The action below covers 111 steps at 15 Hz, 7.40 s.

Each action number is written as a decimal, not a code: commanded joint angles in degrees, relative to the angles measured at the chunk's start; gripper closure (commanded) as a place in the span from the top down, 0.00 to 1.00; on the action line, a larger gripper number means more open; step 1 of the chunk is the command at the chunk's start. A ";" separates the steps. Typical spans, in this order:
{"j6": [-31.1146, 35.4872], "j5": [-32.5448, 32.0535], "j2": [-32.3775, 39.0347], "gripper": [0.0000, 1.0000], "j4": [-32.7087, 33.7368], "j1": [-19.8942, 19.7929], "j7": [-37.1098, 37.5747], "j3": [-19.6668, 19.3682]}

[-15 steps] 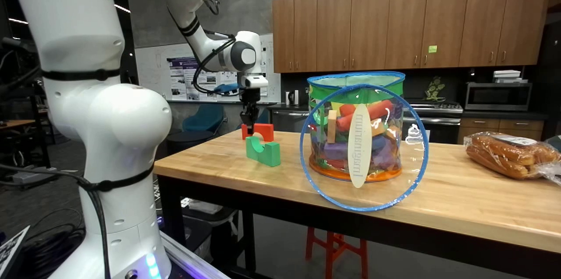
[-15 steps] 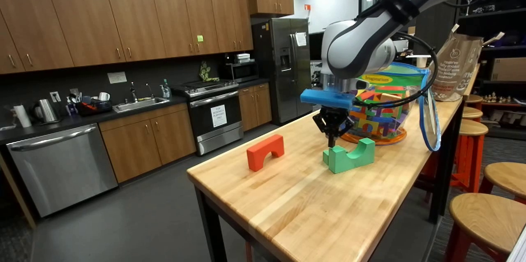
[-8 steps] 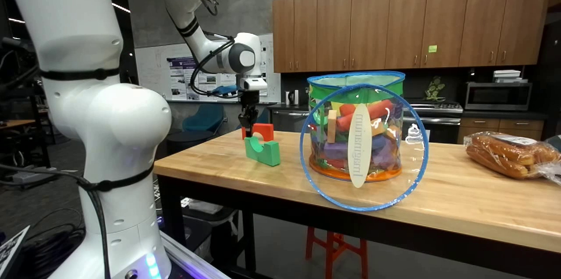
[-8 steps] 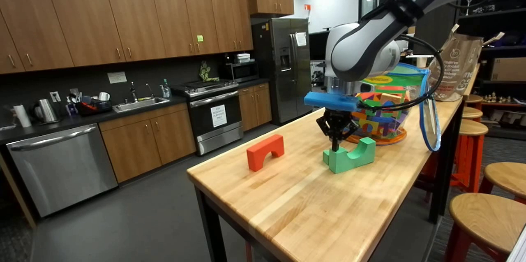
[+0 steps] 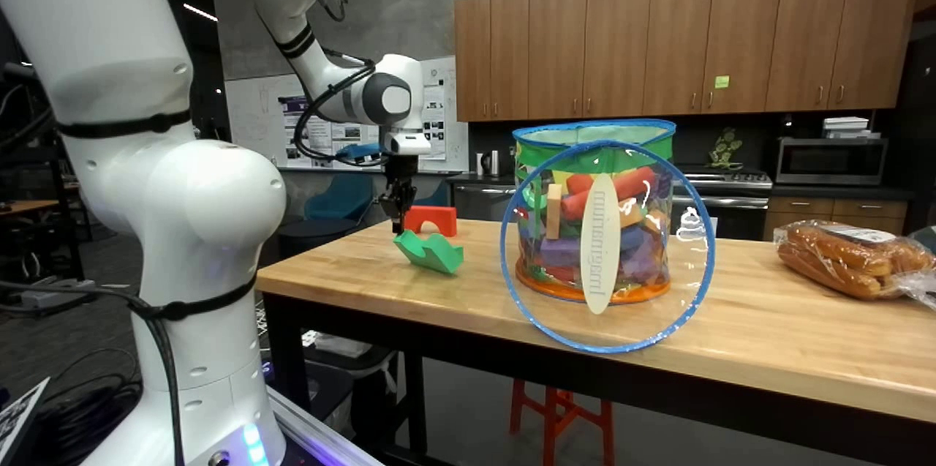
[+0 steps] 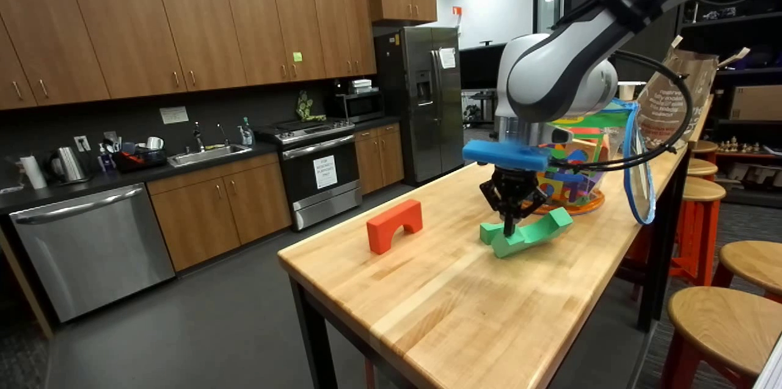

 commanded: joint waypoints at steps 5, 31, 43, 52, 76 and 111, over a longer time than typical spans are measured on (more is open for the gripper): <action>0.26 2.48 -5.29 0.00 -7.28 0.07 -1.08 1.96; 0.77 -2.49 5.00 0.00 1.82 -1.66 -6.35 2.34; 0.65 -0.46 6.93 0.00 1.37 0.59 -7.97 3.01; 1.19 3.46 5.55 0.00 -2.83 3.65 -8.38 4.94; 1.83 -6.54 4.37 0.00 1.44 -1.64 -8.24 3.46; 3.70 -2.41 4.48 0.00 -2.11 2.11 -9.21 4.48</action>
